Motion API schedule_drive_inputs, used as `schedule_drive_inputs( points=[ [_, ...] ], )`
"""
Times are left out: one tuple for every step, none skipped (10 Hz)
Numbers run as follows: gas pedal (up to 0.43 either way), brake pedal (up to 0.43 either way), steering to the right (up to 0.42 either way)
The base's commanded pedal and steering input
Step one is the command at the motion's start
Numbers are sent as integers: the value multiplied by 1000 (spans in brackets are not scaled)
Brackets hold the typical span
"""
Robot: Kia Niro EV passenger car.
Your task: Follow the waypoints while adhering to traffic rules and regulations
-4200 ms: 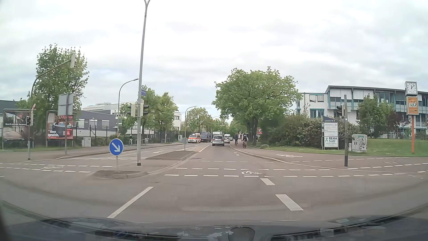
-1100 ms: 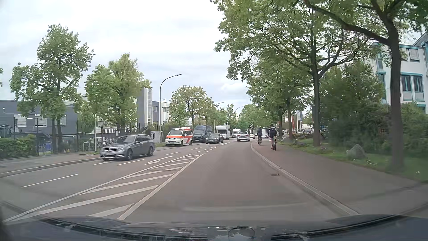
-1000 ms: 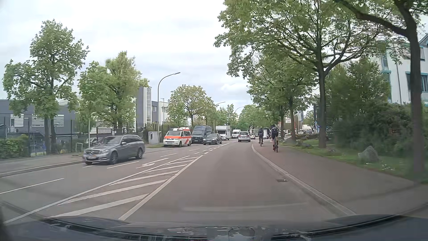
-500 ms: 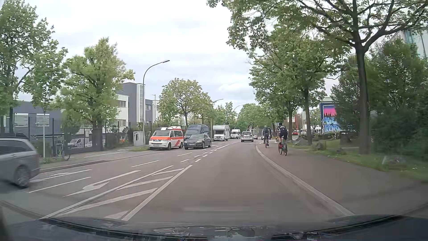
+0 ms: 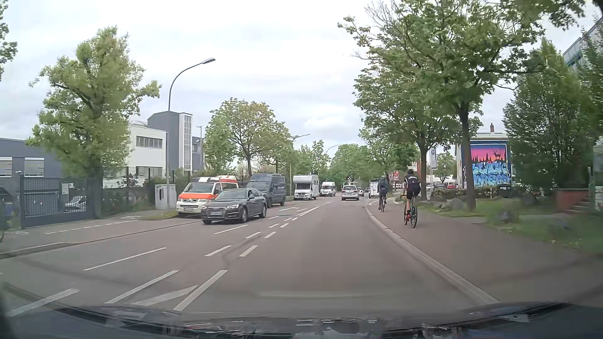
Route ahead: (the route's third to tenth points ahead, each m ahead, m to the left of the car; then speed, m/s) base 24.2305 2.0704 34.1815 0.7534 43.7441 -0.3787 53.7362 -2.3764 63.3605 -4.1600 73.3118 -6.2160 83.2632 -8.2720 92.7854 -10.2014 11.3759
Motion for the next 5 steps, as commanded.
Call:
schedule_drive_inputs(
  points=[
    [118,0,15],
    [110,0,15],
    [110,0,16],
    [98,0,17],
    [87,0,17]
  ],
)
